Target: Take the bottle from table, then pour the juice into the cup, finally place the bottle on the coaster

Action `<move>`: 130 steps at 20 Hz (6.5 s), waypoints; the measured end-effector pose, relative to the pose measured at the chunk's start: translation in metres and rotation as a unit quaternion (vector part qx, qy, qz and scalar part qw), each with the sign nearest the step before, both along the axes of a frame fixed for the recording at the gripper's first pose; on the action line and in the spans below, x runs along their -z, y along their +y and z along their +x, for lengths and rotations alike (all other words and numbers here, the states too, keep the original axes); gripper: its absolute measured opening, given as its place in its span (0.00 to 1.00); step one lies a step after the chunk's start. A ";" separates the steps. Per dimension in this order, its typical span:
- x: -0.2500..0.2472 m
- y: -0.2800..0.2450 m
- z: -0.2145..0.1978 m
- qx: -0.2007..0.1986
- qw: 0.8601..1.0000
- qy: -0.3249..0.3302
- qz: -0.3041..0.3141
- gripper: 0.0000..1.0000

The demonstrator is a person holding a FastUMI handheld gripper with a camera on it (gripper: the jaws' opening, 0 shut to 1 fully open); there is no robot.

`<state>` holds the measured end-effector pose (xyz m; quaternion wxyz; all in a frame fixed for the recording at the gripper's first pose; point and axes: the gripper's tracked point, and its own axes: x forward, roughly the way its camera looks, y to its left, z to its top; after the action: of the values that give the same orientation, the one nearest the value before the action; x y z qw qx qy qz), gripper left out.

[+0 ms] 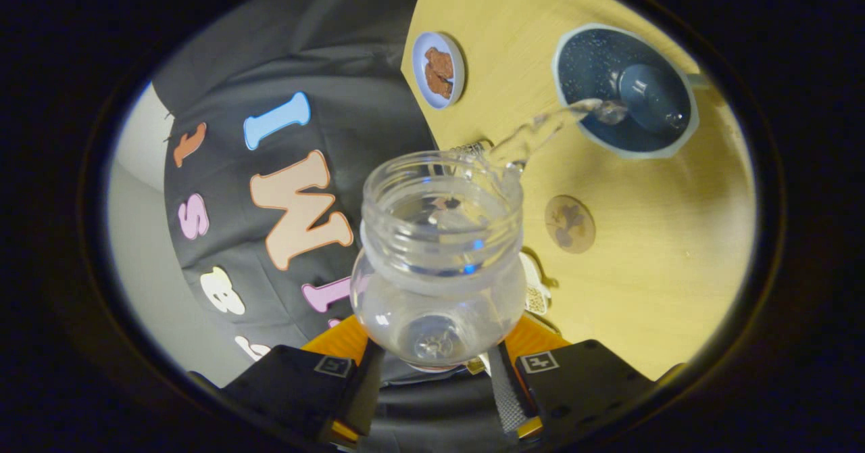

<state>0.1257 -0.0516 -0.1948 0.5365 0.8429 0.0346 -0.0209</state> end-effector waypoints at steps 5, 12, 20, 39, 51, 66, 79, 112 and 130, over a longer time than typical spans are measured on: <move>-0.002 0.001 -0.001 -0.006 1.000 -0.004 0.010 0.75; -0.008 -0.002 -0.005 -0.007 0.999 -0.011 0.034 0.75; -0.017 -0.003 -0.012 -0.014 0.998 -0.023 0.056 0.75; -0.038 -0.019 -0.011 0.007 0.992 -0.036 0.121 0.75; -0.044 -0.027 -0.014 0.007 0.987 -0.040 0.158 0.75; -0.055 -0.041 -0.012 0.008 0.973 -0.056 0.224 0.75; -0.066 -0.053 -0.008 0.025 0.964 -0.061 0.258 0.75; 0.065 0.058 -0.065 -0.153 0.917 0.204 -0.306 0.75; 0.048 0.037 0.019 -0.135 0.646 0.304 -0.687 0.75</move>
<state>0.1442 -0.0141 -0.2430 0.9180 0.1649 0.2850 -0.2211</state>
